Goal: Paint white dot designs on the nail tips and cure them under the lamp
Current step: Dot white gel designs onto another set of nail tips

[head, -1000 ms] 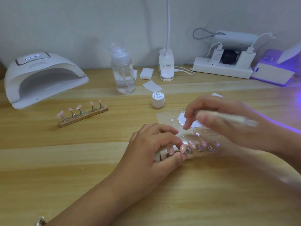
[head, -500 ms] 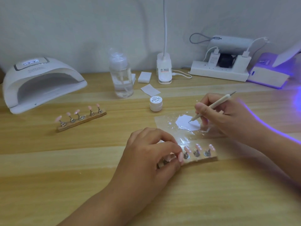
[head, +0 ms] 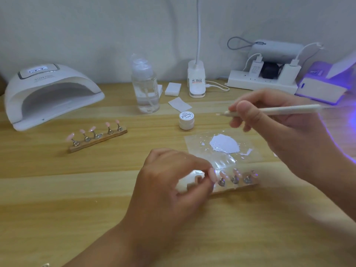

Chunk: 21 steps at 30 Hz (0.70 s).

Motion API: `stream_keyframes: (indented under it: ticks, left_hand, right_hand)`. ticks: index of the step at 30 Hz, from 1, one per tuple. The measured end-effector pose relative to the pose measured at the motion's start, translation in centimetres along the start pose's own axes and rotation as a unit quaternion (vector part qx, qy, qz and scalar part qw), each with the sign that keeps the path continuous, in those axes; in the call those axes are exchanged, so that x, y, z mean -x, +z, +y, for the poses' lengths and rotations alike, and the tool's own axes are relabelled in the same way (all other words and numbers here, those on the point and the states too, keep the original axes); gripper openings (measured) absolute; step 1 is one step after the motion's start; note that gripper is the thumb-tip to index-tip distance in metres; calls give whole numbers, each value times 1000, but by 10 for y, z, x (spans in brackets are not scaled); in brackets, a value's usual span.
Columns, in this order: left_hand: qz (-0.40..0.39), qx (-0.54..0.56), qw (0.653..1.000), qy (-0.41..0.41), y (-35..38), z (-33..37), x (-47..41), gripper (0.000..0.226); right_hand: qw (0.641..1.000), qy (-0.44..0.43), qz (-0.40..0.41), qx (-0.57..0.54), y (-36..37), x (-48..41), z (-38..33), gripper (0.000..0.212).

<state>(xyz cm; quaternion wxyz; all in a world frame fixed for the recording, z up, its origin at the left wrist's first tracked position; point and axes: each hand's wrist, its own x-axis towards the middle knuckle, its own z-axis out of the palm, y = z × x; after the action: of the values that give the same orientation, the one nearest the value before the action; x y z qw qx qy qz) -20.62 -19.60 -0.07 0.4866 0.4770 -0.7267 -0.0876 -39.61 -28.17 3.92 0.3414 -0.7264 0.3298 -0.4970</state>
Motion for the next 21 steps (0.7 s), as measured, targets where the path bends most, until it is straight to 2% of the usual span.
stream_keyframes:
  ticks: [4, 7, 10, 21]
  left_hand:
    - [4, 101, 992, -72, -1, -1, -2, 3]
    - [-4, 115, 991, -65, 0, -1, -2, 3]
    - [-13, 124, 991, -53, 0, -1, -2, 8]
    - [-18, 125, 992, -30, -1, -3, 0, 8]
  right_hand:
    - [994, -11, 14, -106, 14, 11, -18, 30]
    - [986, 3, -11, -165, 22, 19, -24, 30]
    - [987, 8, -20, -159, 27, 26, -24, 36]
    - [988, 4, -32, -148, 33, 29, -22, 31]
